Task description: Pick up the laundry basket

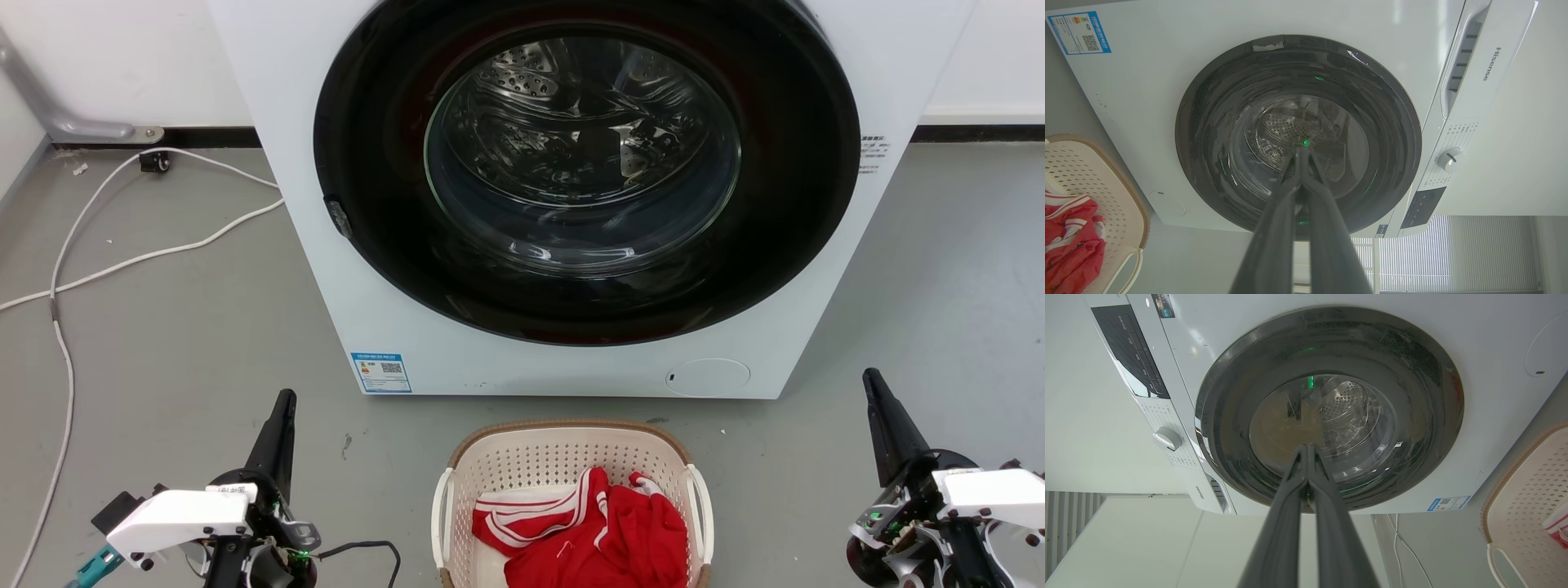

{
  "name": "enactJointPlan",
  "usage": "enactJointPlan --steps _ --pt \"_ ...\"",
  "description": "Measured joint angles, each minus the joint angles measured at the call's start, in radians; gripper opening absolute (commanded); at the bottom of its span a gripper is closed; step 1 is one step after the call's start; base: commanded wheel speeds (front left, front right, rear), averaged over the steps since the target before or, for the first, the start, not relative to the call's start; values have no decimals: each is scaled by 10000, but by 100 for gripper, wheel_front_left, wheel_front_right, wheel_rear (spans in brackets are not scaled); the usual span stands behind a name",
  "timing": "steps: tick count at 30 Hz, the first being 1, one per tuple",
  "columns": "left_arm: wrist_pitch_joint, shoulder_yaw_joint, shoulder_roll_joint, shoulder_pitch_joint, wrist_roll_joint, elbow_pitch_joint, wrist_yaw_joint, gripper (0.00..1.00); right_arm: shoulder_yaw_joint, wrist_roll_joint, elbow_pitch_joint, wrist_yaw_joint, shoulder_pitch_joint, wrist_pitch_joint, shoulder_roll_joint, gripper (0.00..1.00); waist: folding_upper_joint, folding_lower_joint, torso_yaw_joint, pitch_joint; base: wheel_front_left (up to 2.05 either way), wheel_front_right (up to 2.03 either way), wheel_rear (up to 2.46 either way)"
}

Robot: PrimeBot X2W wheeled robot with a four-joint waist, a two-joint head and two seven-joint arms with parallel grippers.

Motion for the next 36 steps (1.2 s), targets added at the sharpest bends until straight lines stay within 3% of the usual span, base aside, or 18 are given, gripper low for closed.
enactJointPlan --steps 8,9,10,11,17,23,36 --pt "4 12 -10 -1 2 2 0 0 -4 0 0 0 0 0 2 0 0 0 0 0 0 0 0" --pt "2 13 -12 0 2 10 2 100 -4 0 8 0 2 0 2 100 0 0 0 0 0 0 0" --pt "0 4 -23 35 -2 75 10 0 4 2 69 0 48 -2 6 0 0 0 0 -1 0 0 0" --pt "0 0 -44 112 -2 167 12 100 8 2 157 0 126 -2 13 100 0 0 0 0 0 0 0" --pt "-217 -267 -96 345 33 249 13 100 79 -21 199 -2 379 -194 38 100 0 0 3 -11 0 0 0" --pt "-493 -541 -102 345 803 44 13 100 178 -606 50 0 439 -504 25 100 0 0 14 -34 0 0 0" --pt "-1047 -1200 -104 340 4132 -464 376 100 144 -4485 -376 0 589 -1066 6 100 0 0 18 -73 0 0 0"
